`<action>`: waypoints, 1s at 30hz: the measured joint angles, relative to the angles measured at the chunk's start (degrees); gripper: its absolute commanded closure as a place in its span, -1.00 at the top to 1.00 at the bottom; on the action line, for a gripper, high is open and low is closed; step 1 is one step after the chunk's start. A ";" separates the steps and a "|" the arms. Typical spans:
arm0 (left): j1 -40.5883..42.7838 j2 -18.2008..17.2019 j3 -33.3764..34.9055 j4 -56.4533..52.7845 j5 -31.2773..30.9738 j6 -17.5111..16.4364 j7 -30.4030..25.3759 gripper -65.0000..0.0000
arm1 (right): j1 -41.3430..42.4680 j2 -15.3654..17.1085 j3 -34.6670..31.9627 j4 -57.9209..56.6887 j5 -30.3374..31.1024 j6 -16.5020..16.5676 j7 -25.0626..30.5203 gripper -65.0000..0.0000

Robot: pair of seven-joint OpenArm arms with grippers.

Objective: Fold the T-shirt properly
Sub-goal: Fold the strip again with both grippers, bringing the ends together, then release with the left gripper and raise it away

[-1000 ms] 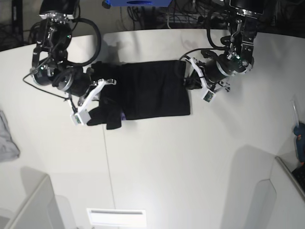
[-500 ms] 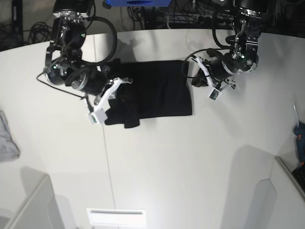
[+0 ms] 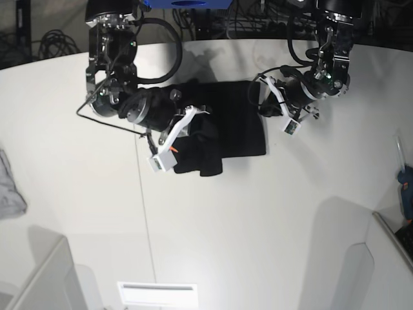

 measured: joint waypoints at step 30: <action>6.51 0.00 -9.01 2.40 -0.63 -0.39 -0.37 -1.00 | 0.70 0.35 -7.19 -11.61 -0.07 -0.33 12.57 -1.00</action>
